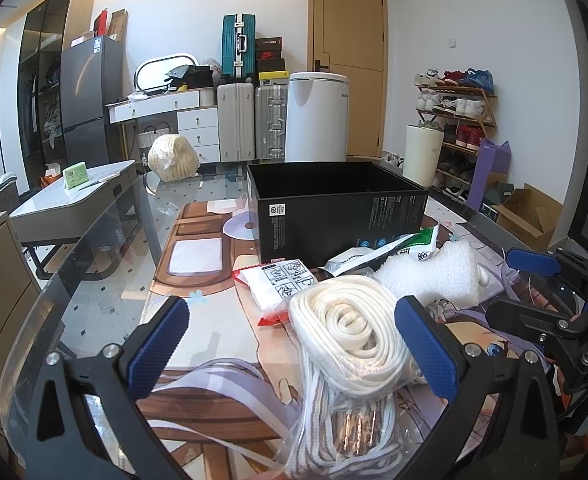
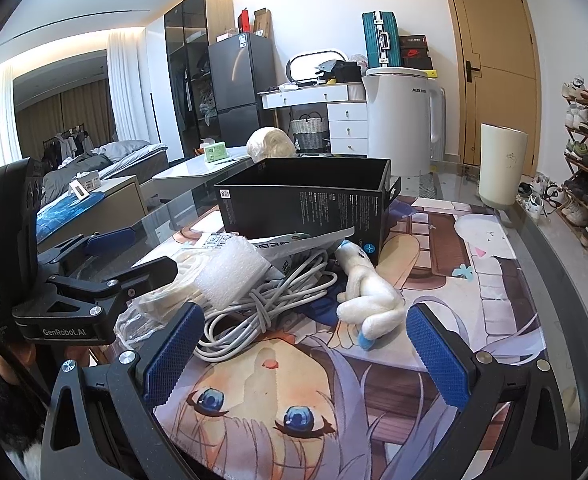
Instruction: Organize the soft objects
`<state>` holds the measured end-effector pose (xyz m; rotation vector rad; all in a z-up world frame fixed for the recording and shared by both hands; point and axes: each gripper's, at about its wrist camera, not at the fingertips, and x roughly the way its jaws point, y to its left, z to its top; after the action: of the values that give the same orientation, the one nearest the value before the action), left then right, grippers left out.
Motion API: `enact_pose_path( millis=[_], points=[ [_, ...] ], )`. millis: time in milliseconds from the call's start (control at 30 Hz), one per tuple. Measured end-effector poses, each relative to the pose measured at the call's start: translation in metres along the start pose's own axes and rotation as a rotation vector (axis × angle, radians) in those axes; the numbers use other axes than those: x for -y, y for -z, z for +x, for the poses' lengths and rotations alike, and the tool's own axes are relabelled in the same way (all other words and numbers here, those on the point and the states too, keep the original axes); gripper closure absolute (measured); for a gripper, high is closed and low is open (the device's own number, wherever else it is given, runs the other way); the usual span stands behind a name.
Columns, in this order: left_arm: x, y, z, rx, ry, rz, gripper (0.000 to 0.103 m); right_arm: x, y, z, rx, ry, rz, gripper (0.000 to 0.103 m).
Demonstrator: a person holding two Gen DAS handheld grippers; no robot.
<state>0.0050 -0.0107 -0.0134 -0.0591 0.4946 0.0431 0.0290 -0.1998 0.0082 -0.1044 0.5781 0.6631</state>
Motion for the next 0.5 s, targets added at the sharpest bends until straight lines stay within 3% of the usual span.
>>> enact_pose_path(
  millis=[500],
  points=[
    [0.003,-0.007,-0.006,-0.012,-0.023,0.040,0.000,0.017,-0.012,-0.001,-0.014,0.072,0.040,0.001]
  ],
)
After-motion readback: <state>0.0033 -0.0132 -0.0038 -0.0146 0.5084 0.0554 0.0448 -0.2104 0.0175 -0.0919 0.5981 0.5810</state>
